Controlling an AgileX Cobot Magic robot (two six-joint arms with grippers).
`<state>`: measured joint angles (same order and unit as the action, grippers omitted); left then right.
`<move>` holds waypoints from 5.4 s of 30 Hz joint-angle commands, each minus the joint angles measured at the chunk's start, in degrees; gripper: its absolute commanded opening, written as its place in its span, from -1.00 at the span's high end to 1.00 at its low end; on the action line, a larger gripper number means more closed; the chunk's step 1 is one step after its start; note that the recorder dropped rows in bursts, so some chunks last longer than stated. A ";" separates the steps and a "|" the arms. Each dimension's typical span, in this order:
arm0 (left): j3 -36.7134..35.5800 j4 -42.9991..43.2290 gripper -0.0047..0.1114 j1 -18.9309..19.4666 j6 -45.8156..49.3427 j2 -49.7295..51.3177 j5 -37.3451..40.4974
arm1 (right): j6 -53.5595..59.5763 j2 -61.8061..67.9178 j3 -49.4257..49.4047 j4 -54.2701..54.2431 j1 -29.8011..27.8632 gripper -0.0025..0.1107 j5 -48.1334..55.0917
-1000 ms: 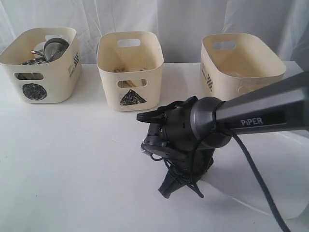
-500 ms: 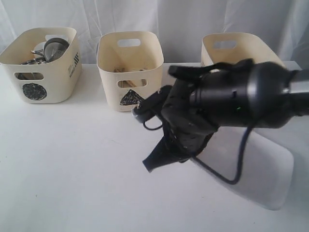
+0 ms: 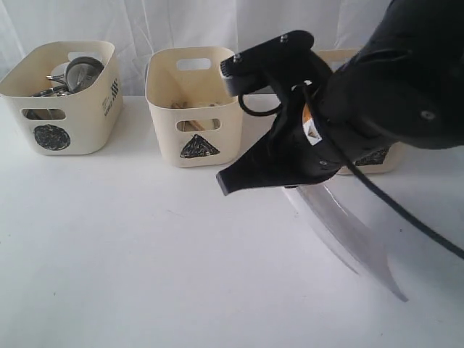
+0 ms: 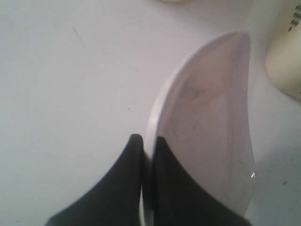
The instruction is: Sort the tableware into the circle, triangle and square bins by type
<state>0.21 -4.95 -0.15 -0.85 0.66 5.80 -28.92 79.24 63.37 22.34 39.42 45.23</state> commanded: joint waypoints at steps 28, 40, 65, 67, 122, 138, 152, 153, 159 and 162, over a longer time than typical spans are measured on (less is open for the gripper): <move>-0.21 -0.35 0.12 0.05 -0.48 -0.20 -0.19 | 21.60 -17.55 -0.05 0.37 -6.99 0.96 -17.54; -0.21 -0.35 0.12 0.05 -0.48 -0.20 -0.19 | 26.37 -9.53 -0.05 0.03 -17.90 0.96 -36.72; -0.21 -0.35 0.12 0.05 -0.48 -0.20 -0.19 | 27.25 20.62 12.10 -2.23 -32.12 0.96 -62.14; -0.21 -0.35 0.12 0.05 -0.48 -0.20 -0.19 | 27.25 22.24 12.55 -2.23 -32.41 0.96 -62.58; -0.21 -0.35 0.12 0.05 -0.48 -0.20 -0.19 | 31.35 -35.46 -49.77 -29.42 -22.78 0.96 -58.13; -0.21 -0.35 0.12 0.05 -0.48 -0.20 -0.19 | 31.35 -46.15 -50.74 -37.51 -23.11 0.96 -51.49; -0.21 -0.35 0.12 0.05 -0.48 -0.10 -0.19 | 42.49 -72.87 -55.09 -37.04 -34.05 0.96 -48.42; -0.21 -0.35 0.12 0.05 -0.48 -0.10 -0.19 | 42.49 -74.40 -57.07 -37.04 -34.05 0.96 -46.24; -0.21 -0.35 0.12 0.05 -0.48 -0.10 -0.19 | 42.37 -79.24 -63.37 -37.01 -34.18 0.96 -30.26; -0.21 -0.35 0.12 0.05 -0.48 -0.10 -0.19 | 41.50 -79.24 -63.37 -36.98 -34.18 0.96 -23.74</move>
<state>0.21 -4.95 -0.15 -0.85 0.66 5.80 12.98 0.45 0.25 -15.19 5.69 16.77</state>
